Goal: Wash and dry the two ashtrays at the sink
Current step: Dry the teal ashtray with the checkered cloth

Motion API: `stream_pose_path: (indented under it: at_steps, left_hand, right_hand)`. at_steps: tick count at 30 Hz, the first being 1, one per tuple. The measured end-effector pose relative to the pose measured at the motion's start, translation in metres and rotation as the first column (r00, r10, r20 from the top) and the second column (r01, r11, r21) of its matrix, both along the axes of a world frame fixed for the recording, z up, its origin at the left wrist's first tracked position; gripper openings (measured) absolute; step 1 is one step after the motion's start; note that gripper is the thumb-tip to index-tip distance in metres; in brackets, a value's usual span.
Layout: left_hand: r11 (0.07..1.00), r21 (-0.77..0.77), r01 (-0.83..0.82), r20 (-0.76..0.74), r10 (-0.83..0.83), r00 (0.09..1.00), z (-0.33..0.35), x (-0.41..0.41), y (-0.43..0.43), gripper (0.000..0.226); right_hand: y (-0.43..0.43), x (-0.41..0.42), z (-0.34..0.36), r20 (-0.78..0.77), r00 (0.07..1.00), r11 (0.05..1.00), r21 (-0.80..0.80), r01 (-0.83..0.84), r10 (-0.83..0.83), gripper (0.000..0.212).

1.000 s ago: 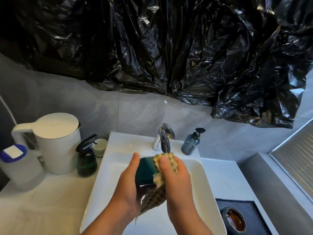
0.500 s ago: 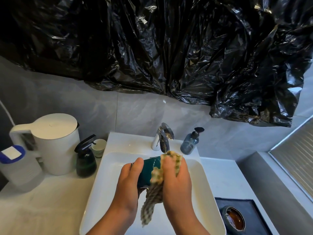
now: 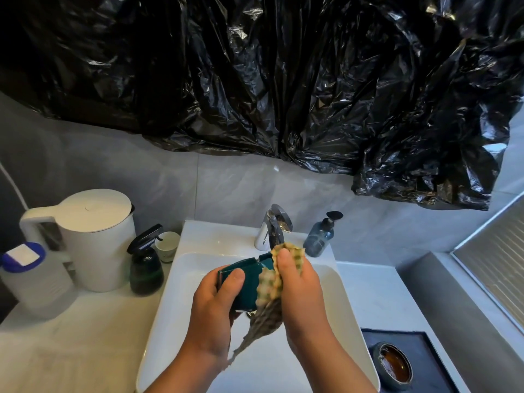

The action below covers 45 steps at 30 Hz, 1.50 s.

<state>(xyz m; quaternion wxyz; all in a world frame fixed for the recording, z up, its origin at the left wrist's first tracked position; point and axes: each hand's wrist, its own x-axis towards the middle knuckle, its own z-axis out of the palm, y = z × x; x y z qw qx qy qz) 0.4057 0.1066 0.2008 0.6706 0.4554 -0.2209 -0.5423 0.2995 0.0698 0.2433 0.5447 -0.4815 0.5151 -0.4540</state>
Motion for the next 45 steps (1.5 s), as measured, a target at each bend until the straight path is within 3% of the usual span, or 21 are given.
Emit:
stream_pose_path:
  at_steps: [4,7,10,16,19,22,27,32,36,40,43,45]
  left_hand:
    - [0.999,-0.026,-0.021,0.033,0.022,0.999,0.002,-0.002,0.001,0.052]
    - [0.999,-0.043,0.016,0.203,-0.007,0.979,0.006,0.000,0.003,0.068]
    - [0.997,0.042,0.070,0.380,-0.081,0.921,0.009,0.000,0.002,0.071]
    - [0.998,0.050,0.037,0.288,-0.049,0.956,0.008,0.002,-0.003,0.060]
    - [0.998,-0.010,0.060,0.265,-0.055,0.963,0.007,0.003,0.000,0.064]
    - [0.994,-0.083,0.070,0.299,-0.042,0.953,0.007,0.004,0.002,0.062]
    - [0.995,-0.095,0.033,0.300,-0.003,0.954,0.004,0.004,0.004,0.063]
    - [0.999,0.007,0.051,0.052,-0.051,0.997,0.003,0.001,-0.001,0.054]
    - [0.995,0.027,0.096,0.008,-0.096,0.995,0.002,0.004,-0.001,0.055]
    - [0.997,0.044,0.067,0.022,-0.068,0.997,-0.003,0.003,0.001,0.075]
    - [0.997,0.050,0.066,0.014,-0.067,0.998,-0.004,0.002,0.001,0.073]
    - [0.995,0.062,0.073,0.006,-0.074,0.997,-0.004,0.000,0.000,0.062]
  right_hand:
    - [0.001,0.000,-0.009,0.168,0.985,0.993,0.106,-0.055,0.037,0.055]
    - [-0.001,-0.004,-0.013,0.218,0.976,0.990,0.134,-0.035,0.005,0.061]
    - [-0.002,-0.009,-0.016,0.204,0.979,0.992,0.127,-0.017,-0.009,0.061]
    - [0.015,-0.004,-0.015,-0.076,0.994,0.992,-0.091,-0.083,0.076,0.041]
    - [0.019,-0.003,-0.013,-0.147,0.987,0.986,-0.145,-0.087,0.065,0.044]
    - [0.013,-0.002,-0.012,-0.018,1.000,0.995,-0.102,-0.016,0.014,0.059]
    - [0.000,-0.006,-0.010,0.172,0.983,0.995,0.091,0.052,-0.067,0.040]
    - [0.011,0.001,-0.011,0.037,0.999,0.999,-0.030,-0.020,0.021,0.052]
    - [0.016,0.002,-0.013,-0.079,0.996,0.995,-0.081,-0.051,0.045,0.069]
    - [0.006,0.001,-0.008,0.034,0.997,0.998,-0.006,0.064,-0.064,0.033]
    - [-0.003,-0.003,-0.008,0.096,0.991,0.990,0.111,0.081,-0.092,0.031]
    - [-0.002,-0.001,-0.010,0.082,0.994,0.992,0.104,0.067,-0.075,0.036]
